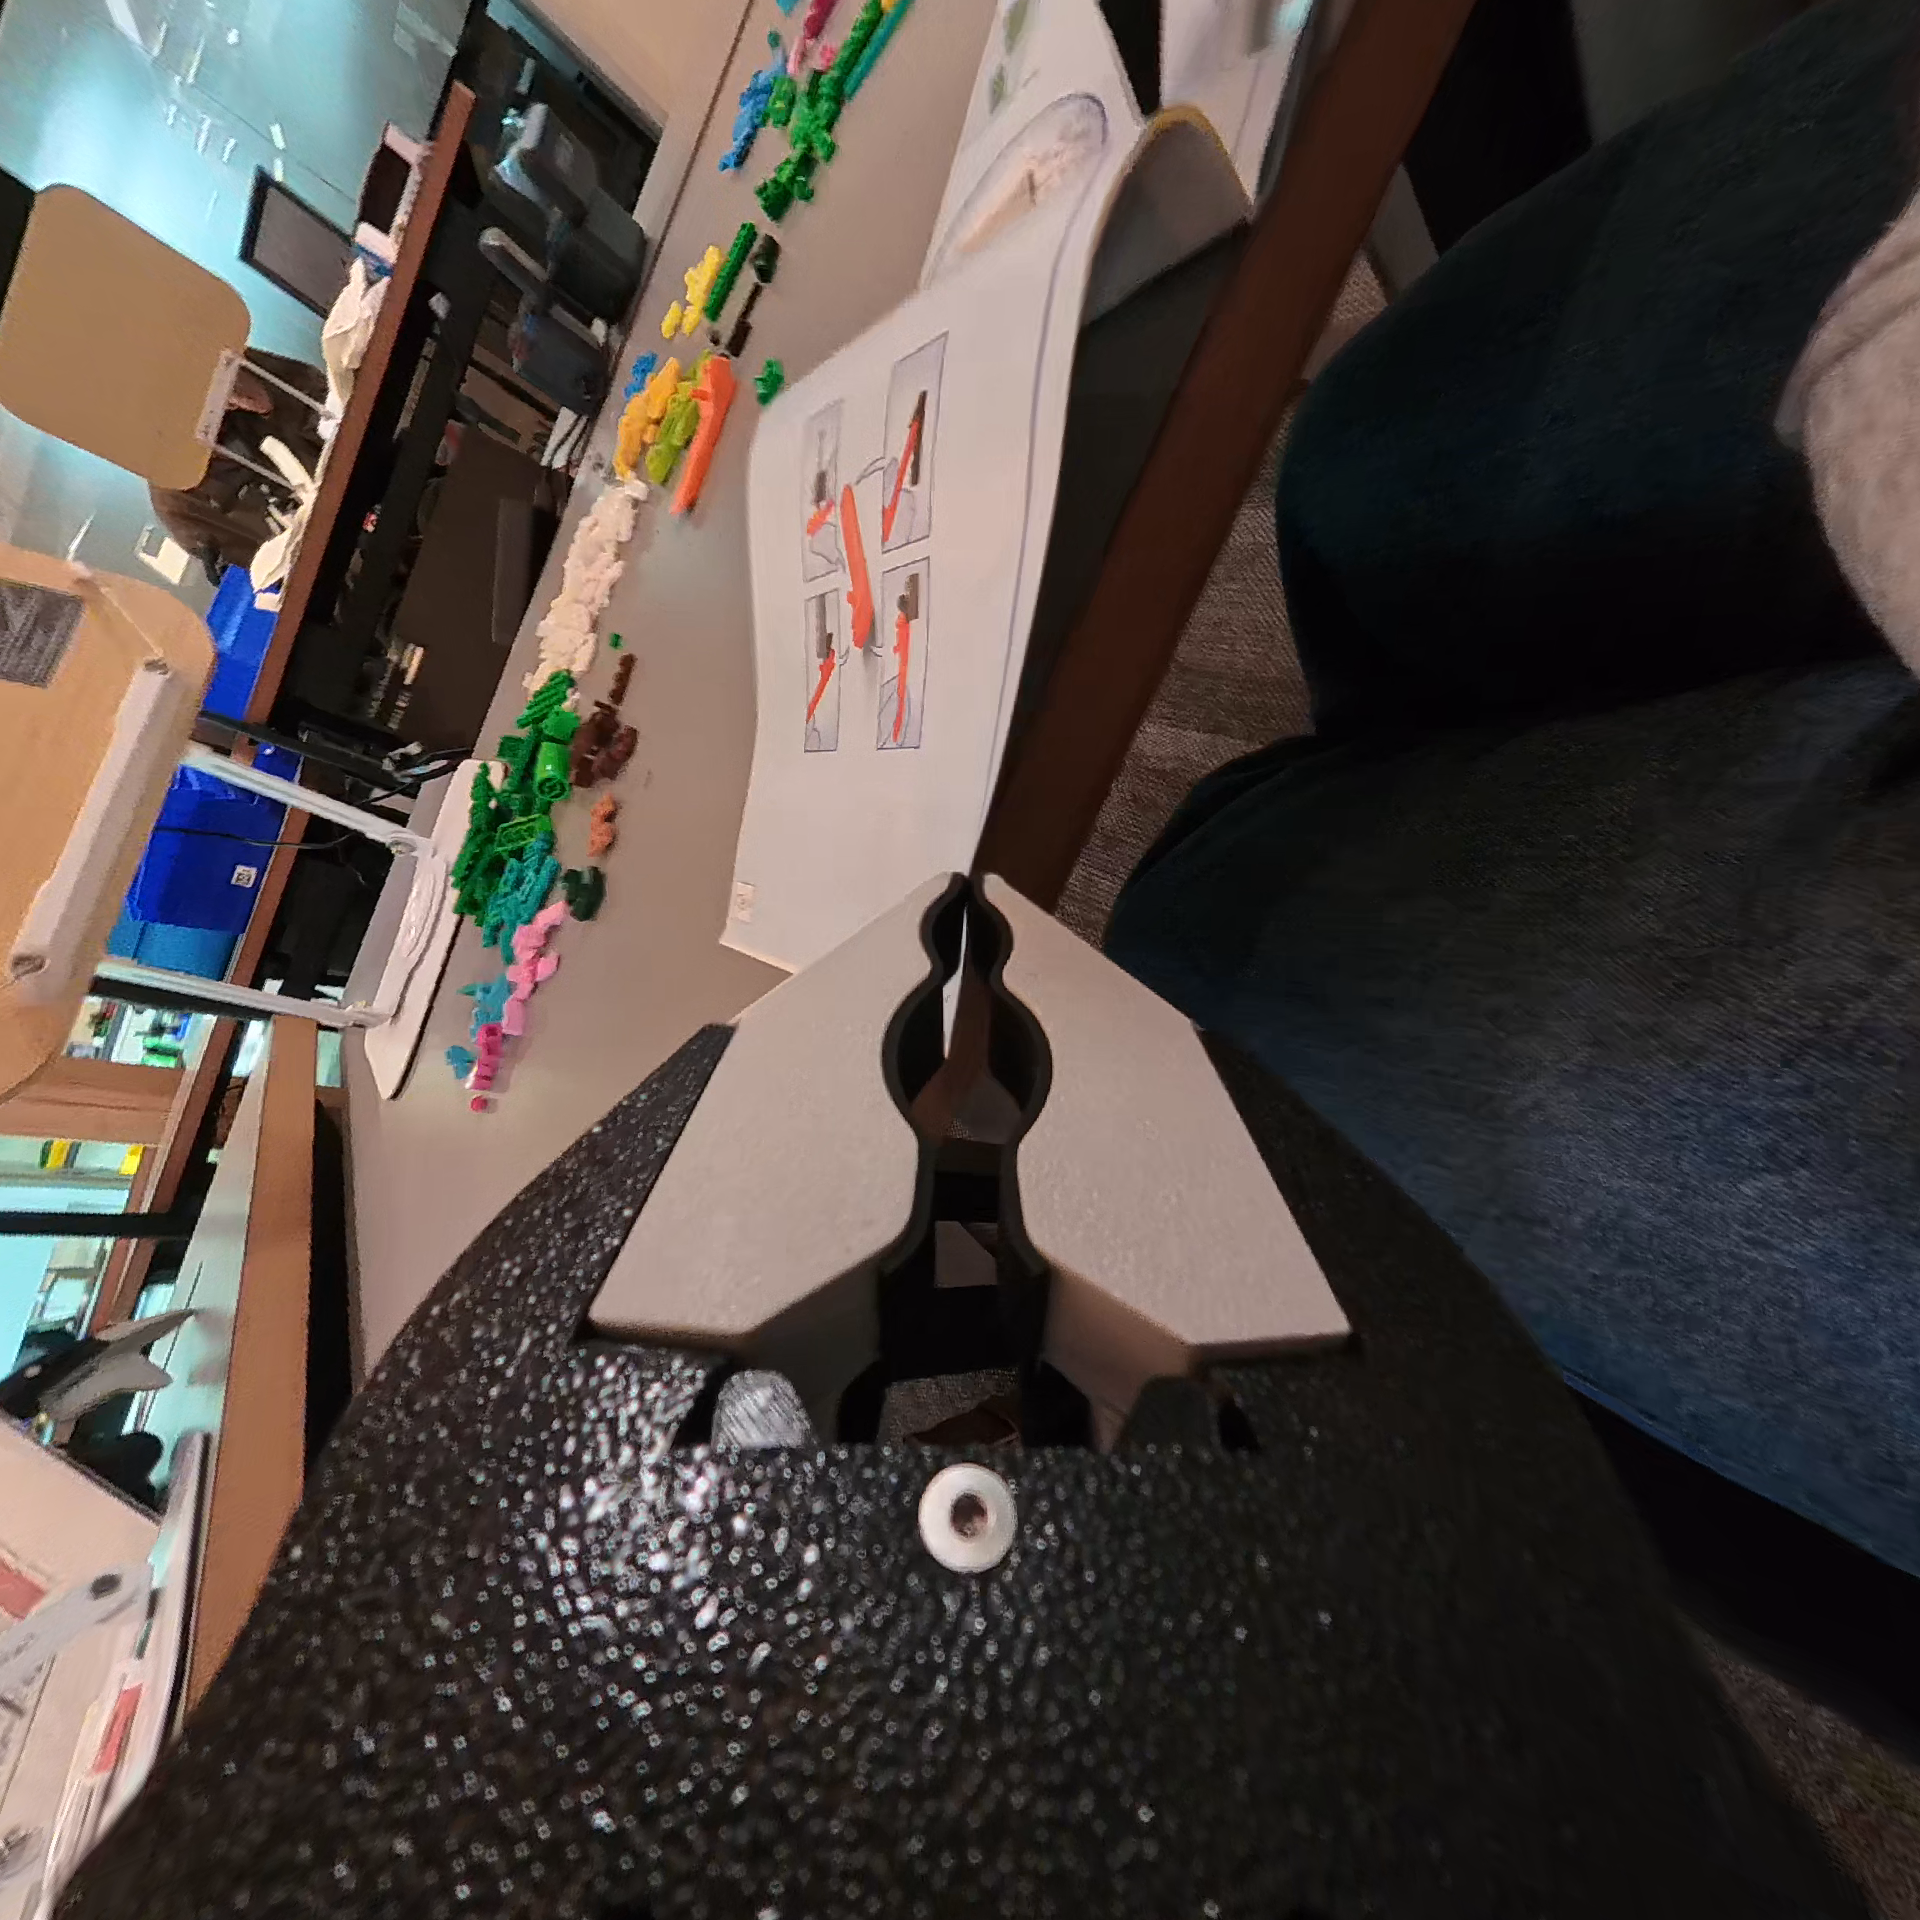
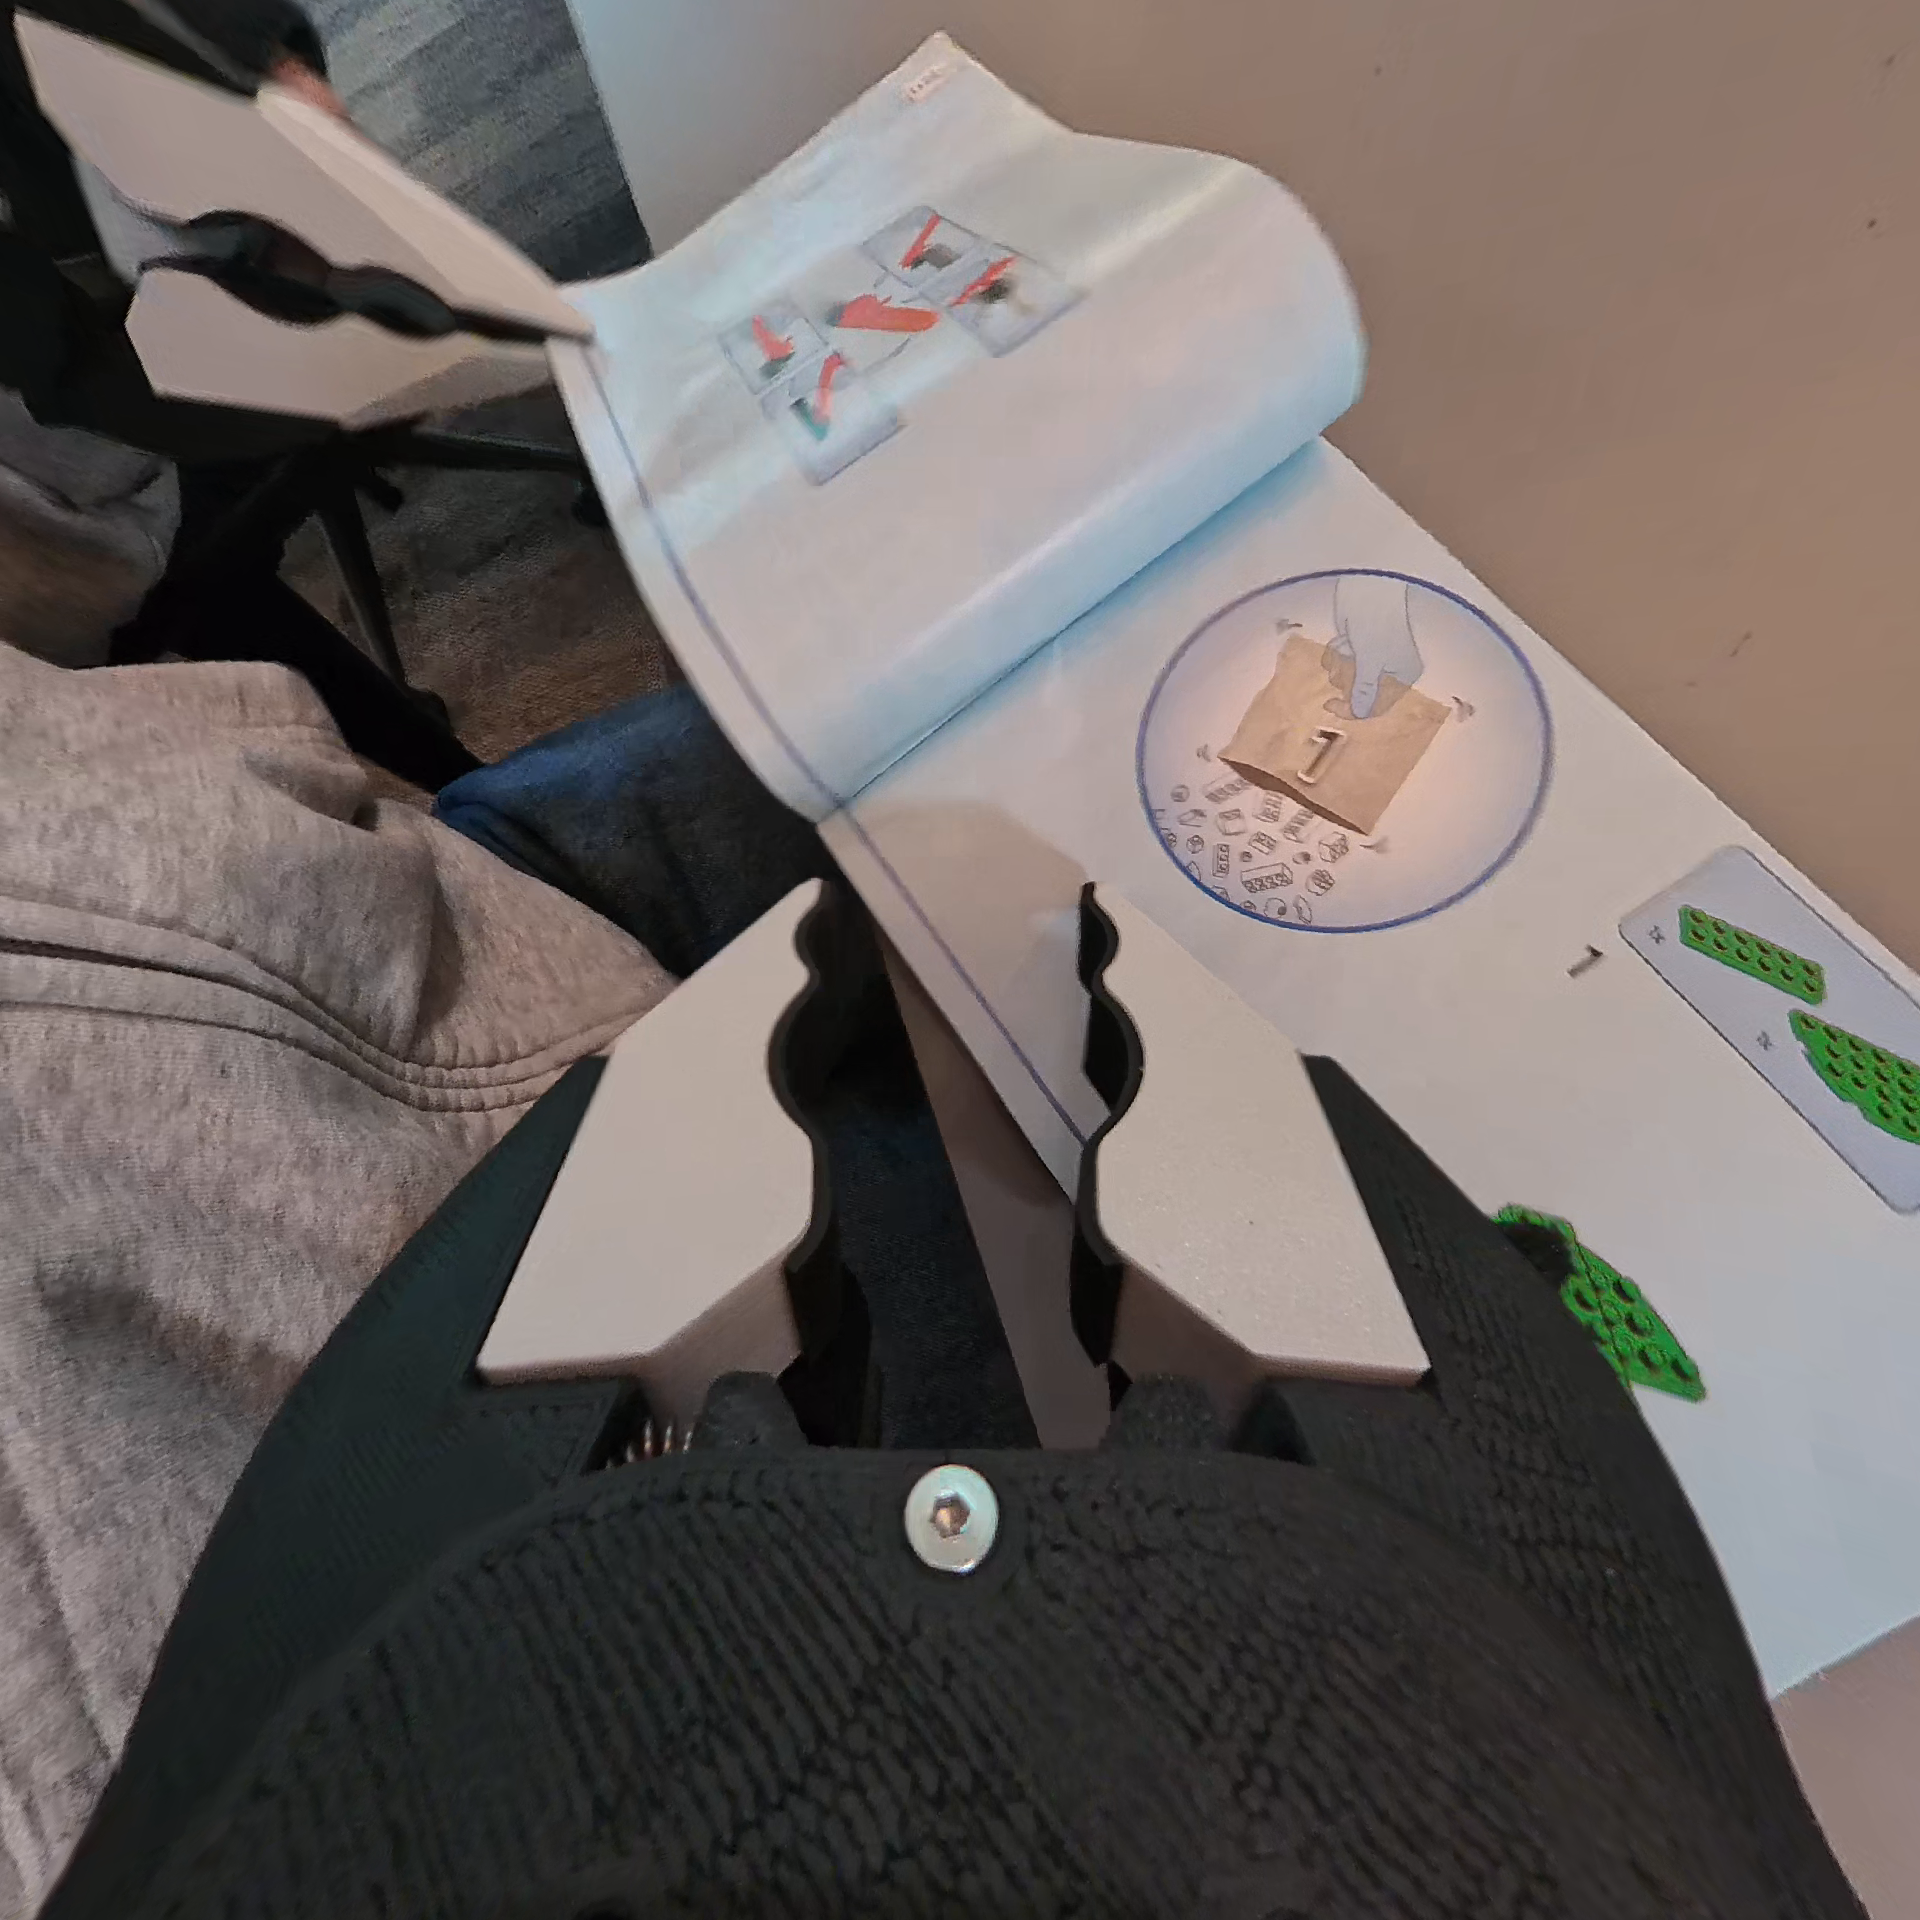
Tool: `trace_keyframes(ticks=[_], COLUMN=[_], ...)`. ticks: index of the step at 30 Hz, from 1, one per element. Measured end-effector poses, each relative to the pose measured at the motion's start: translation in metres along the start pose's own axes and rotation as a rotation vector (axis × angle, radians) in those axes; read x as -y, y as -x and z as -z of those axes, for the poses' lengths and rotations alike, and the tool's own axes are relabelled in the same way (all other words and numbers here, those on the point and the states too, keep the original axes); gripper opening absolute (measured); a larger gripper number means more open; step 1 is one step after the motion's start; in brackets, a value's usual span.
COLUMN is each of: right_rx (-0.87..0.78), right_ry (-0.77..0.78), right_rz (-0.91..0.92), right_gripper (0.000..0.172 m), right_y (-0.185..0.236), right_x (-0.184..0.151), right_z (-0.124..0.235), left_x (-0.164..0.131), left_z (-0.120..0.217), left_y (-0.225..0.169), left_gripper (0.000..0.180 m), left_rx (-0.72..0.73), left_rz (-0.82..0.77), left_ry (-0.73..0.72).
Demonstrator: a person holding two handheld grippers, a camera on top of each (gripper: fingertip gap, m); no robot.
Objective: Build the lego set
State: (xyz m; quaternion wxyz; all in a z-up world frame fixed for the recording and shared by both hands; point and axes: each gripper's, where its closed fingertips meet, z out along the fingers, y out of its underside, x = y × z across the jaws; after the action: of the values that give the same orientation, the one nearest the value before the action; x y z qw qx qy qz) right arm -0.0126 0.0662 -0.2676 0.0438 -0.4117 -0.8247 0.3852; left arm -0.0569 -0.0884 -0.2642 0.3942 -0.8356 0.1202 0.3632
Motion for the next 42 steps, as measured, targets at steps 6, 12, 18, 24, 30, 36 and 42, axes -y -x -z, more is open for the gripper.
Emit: trace_keyframes(ticks=[6, 12, 18, 24, 30, 36, 42], right_rx=[-0.199, -0.448, -0.466, -0.501, -0.52, -0.597, -0.679], right_ry=[0.026, -0.023, -0.038, -0.043, -0.061, -0.141, -0.164], right_rz=[0.342, 0.516, 0.512, 0.541, 0.591, 0.59, 0.574], right_gripper=[0.089, 0.088, 0.085, 0.072, 0.049, 0.009, 0.002], right_y=[-0.001, -0.017, -0.015, -0.01, -0.001, -0.001, -0.021], right_x=[-0.004, 0.011, 0.006, 0.001, -0.001, 0.01, 0.016], right_z=[-0.011, 0.001, 0.001, -0.004, -0.005, 0.012, 0.034], left_x=[0.035, 0.078, 0.108, 0.122, 0.122, 0.102, 0.064], left_z=[0.012, 0.019, 0.031, 0.039, 0.052, 0.069, 0.062], left_y=[0.057, 0.1, 0.128, 0.146, 0.151, 0.146, 0.119], left_gripper=[0.0, 0.0, 0.0, 0.0, 0.0, 0.0, 0.0], left_rx=[0.192, 0.245, 0.249, 0.298, 0.333, 0.343, 0.273], left_rz=[0.176, 0.262, 0.391, 0.374, 0.379, 0.384, 0.439], left_ry=[-0.054, -0.131, -0.248, -0.255, -0.261, -0.223, -0.111])
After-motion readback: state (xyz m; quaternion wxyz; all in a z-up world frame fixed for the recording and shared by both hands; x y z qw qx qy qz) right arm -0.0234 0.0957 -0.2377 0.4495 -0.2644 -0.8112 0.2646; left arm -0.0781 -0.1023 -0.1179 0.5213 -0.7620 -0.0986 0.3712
